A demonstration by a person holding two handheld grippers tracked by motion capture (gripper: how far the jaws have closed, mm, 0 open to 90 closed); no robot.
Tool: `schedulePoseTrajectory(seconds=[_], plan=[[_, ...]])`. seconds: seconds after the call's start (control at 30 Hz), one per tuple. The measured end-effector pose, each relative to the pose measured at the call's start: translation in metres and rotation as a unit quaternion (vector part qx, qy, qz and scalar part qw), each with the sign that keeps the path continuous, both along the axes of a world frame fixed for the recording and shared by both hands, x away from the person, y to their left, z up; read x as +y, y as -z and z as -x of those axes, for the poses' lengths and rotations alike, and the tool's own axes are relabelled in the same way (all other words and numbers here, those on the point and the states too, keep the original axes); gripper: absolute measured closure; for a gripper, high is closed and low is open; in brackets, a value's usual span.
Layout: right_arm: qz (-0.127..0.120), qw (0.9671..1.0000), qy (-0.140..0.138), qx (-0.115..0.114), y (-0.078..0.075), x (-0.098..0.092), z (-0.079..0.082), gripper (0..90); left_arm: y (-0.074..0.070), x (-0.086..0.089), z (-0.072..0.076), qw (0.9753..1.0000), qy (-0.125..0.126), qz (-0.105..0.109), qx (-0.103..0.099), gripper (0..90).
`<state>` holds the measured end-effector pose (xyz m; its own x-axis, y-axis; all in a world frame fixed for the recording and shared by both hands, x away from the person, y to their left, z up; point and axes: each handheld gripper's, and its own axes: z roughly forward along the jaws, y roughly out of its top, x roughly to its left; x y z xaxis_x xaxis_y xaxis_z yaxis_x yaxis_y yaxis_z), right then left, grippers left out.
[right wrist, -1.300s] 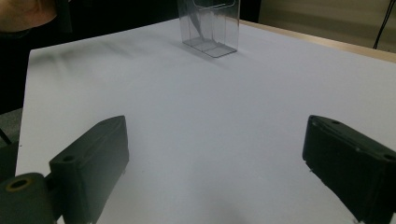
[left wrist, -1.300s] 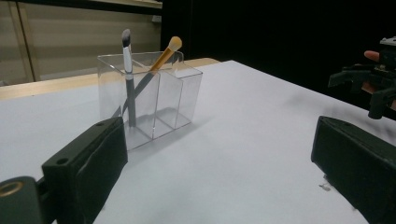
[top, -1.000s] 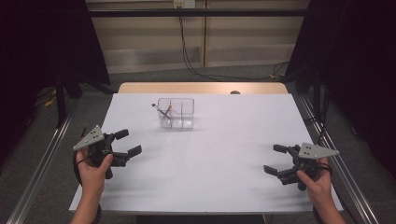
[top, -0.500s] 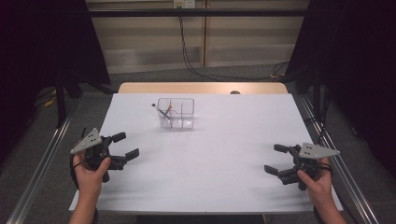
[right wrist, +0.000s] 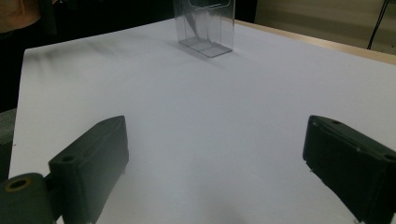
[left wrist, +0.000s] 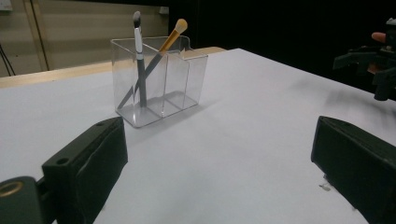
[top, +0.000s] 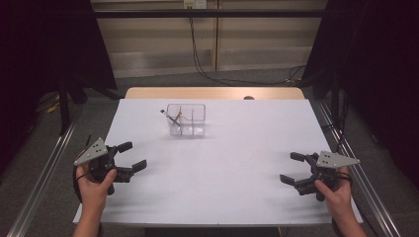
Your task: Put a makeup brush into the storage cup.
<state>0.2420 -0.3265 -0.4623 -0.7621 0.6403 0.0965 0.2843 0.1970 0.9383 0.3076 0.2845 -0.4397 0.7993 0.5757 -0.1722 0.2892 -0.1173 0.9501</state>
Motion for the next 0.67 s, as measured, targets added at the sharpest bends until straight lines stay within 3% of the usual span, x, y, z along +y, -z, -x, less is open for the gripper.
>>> schedulePoseTrajectory(seconds=[0.67], plan=[[0.002,1.0,0.002,-0.001,0.0003,-0.0006,0.0,6.6,-0.0019,0.0035,0.0053,1.0,-0.007,0.003,-0.004,4.1]])
